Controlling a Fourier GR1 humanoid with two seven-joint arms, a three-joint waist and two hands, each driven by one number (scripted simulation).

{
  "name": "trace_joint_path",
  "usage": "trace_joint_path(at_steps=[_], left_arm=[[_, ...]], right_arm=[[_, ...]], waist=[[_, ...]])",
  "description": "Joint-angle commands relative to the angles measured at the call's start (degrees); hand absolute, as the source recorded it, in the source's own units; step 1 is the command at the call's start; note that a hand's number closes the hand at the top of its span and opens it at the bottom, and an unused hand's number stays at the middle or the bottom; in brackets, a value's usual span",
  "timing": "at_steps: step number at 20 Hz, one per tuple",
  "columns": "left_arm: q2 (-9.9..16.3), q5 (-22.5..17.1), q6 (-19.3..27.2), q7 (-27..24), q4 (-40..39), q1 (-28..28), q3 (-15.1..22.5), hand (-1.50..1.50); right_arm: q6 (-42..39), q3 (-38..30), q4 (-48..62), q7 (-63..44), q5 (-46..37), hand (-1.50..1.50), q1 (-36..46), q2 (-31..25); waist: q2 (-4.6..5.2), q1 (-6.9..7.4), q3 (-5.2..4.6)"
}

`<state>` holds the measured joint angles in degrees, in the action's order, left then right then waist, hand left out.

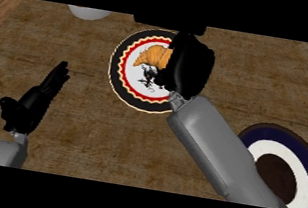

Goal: Pick the croissant from the plate and place it in the plate

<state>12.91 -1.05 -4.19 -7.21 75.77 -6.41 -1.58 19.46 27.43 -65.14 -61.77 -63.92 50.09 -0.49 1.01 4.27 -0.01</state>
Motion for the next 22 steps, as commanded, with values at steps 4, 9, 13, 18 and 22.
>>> trace_joint_path(at_steps=[4,9,13,18,22], left_arm=[[-1.47,1.04,1.2,0.54,-0.76,-2.11,0.92,0.0],[-0.82,1.24,0.26,0.29,0.03,-1.58,1.27,0.0],[-3.04,1.83,1.81,-0.26,-1.38,-0.44,1.99,0.0],[-1.4,1.37,1.53,-0.79,-2.0,0.0,0.15,0.0],[-1.83,0.84,1.66,0.02,0.28,0.52,0.19,0.0]], right_arm=[[15.89,-1.73,10.1,-11.38,2.83,-1.5,3.67,0.46],[23.63,-5.79,16.62,-6.71,7.82,-1.5,3.55,0.46],[34.0,-7.79,15.96,-2.72,7.16,-1.5,3.75,0.46],[45.53,-7.94,11.51,-2.62,8.37,-1.5,1.28,0.47],[54.32,-4.55,7.09,0.08,11.97,-1.5,-5.36,0.47]], waist=[[0.21,1.15,-0.02],[0.31,1.26,0.05],[0.05,-0.18,0.06],[-0.61,-1.68,0.06],[-0.78,-2.06,0.11]])
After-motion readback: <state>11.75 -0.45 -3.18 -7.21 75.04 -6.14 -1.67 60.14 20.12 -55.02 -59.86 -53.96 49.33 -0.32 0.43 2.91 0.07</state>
